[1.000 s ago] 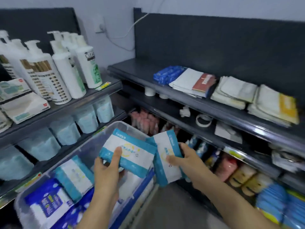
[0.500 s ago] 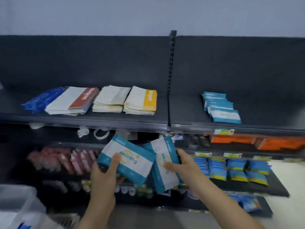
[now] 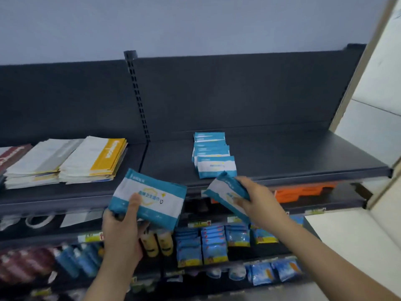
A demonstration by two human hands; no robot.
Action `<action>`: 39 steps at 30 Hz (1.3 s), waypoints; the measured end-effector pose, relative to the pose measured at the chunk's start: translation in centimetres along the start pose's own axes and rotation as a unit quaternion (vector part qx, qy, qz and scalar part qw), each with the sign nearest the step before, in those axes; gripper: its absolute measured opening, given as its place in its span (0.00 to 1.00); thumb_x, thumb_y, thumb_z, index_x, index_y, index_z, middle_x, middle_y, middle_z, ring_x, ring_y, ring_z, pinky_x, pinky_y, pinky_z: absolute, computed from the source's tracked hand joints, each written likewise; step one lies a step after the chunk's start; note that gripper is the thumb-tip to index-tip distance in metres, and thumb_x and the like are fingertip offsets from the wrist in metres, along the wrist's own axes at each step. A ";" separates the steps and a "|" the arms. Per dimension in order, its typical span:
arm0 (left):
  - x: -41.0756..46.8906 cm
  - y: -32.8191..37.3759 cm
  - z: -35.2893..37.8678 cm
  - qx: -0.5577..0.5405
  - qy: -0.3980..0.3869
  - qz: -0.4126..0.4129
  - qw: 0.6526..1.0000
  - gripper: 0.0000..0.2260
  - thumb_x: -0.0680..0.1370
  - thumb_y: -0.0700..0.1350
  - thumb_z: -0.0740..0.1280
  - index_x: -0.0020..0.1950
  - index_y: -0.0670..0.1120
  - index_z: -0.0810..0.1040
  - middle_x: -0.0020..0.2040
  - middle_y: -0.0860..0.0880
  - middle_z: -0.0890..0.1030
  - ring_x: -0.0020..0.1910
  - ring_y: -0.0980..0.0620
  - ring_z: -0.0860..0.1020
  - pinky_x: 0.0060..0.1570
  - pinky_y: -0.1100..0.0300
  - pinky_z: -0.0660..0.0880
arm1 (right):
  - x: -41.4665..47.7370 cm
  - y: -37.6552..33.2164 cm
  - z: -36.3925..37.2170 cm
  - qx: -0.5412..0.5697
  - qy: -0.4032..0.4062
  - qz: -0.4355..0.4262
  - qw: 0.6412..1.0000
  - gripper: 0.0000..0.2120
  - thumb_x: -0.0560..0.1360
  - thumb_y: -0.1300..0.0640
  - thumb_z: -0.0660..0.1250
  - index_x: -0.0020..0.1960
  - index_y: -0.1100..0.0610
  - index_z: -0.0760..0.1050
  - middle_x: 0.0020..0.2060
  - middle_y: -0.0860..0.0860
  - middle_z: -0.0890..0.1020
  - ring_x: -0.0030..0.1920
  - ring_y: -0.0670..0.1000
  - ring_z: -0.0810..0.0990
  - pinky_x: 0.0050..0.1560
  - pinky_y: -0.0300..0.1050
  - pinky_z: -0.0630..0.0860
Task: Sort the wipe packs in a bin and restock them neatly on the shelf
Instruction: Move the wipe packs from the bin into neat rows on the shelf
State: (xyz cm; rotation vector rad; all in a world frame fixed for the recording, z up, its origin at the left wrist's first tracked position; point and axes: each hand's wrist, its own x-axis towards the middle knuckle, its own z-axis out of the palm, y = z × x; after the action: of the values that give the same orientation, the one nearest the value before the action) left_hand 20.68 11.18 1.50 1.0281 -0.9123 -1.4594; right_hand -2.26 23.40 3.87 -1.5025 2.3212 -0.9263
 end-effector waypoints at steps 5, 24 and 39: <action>3.4 -0.8 3.1 -0.007 -0.003 0.016 1.000 0.17 0.76 0.47 0.68 0.62 0.44 0.70 0.56 0.46 0.80 0.53 0.48 0.80 0.34 0.60 0.81 | 5.8 1.7 -0.7 -0.099 0.003 -0.044 0.994 0.23 0.76 0.57 0.65 0.70 0.51 0.66 0.60 0.51 0.78 0.58 0.55 0.76 0.56 0.51 0.73; 19.7 -3.4 12.6 -0.039 0.000 -0.033 0.999 0.19 0.76 0.47 0.68 0.65 0.48 0.70 0.60 0.48 0.78 0.55 0.51 0.80 0.46 0.54 0.80 | 24.3 6.2 5.0 -0.207 -0.173 -0.150 0.951 0.26 0.78 0.60 0.63 0.74 0.53 0.61 0.50 0.47 0.61 0.51 0.46 0.61 0.54 0.38 0.64; 18.4 -4.9 17.0 -0.054 -0.041 -0.070 0.995 0.17 0.75 0.45 0.69 0.62 0.47 0.71 0.57 0.48 0.80 0.52 0.51 0.81 0.43 0.54 0.80 | 20.9 9.4 6.5 -0.145 -0.139 -0.189 0.961 0.29 0.79 0.51 0.61 0.76 0.56 0.56 0.73 0.49 0.59 0.71 0.44 0.51 0.74 0.41 0.49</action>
State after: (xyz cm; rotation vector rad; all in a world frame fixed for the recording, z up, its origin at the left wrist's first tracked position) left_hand 2.17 -6.35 0.36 0.9743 -0.8241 -1.6612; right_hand -15.33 5.07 -3.87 -2.0933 2.0714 -0.4138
